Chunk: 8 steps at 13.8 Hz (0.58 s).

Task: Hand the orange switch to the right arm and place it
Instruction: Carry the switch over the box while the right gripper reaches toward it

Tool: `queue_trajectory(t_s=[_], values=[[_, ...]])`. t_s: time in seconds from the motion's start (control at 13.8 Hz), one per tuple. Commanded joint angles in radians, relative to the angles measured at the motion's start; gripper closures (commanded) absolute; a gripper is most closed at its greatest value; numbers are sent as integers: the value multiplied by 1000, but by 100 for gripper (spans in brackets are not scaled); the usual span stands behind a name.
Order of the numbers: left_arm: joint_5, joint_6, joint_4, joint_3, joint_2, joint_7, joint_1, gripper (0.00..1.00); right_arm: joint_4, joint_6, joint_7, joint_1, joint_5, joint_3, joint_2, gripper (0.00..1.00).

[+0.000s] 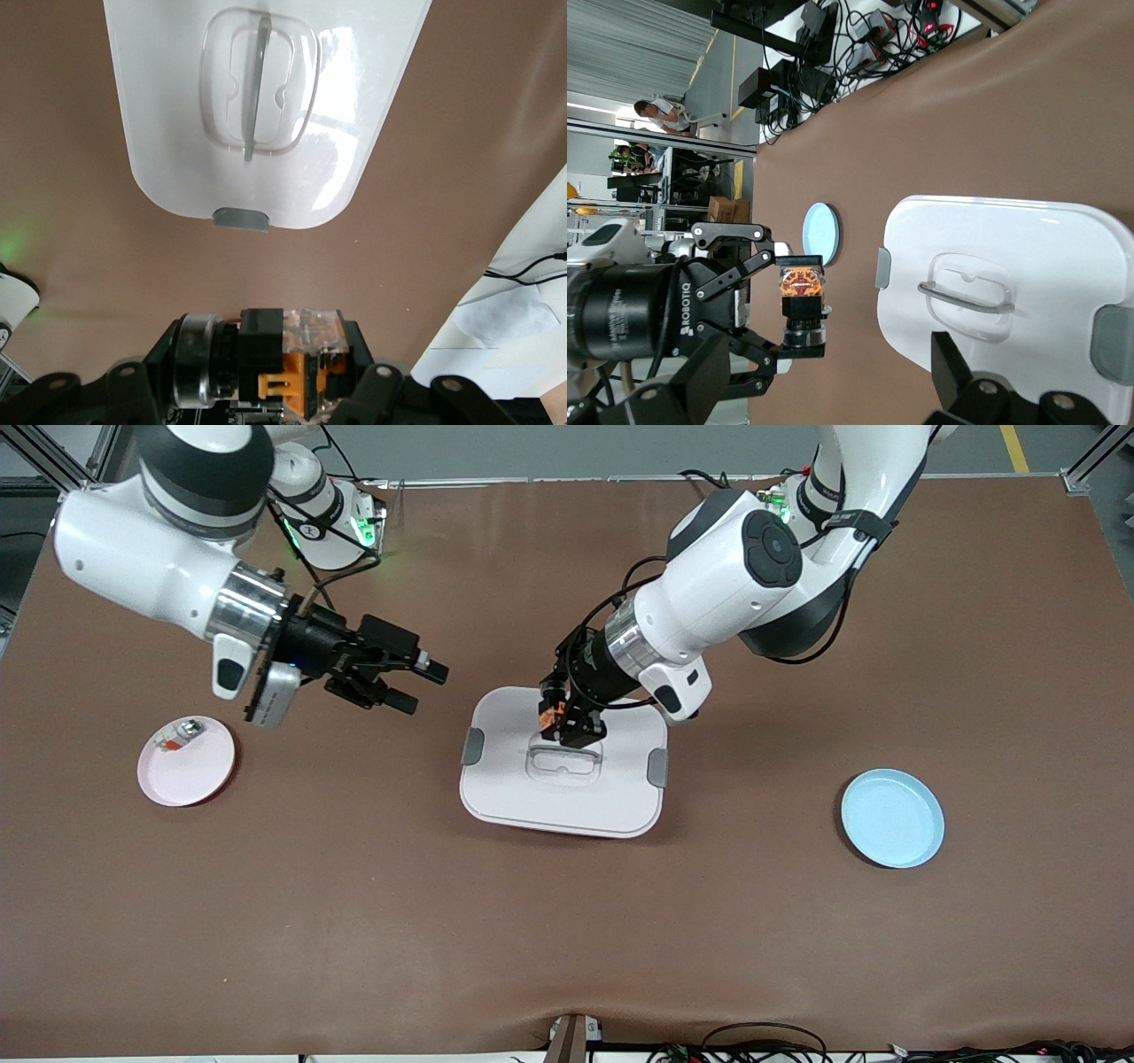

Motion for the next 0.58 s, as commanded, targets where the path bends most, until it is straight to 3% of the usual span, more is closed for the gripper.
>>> queue_trajectory(t_s=[0.0,0.51], values=[[-1,62,32,3,30,-24,-36,76,-1,48,-10,50,49,-9,37,0],[31,116,32,8,46,-4,-79,76,51,85,22,99,85,-9,115,0]])
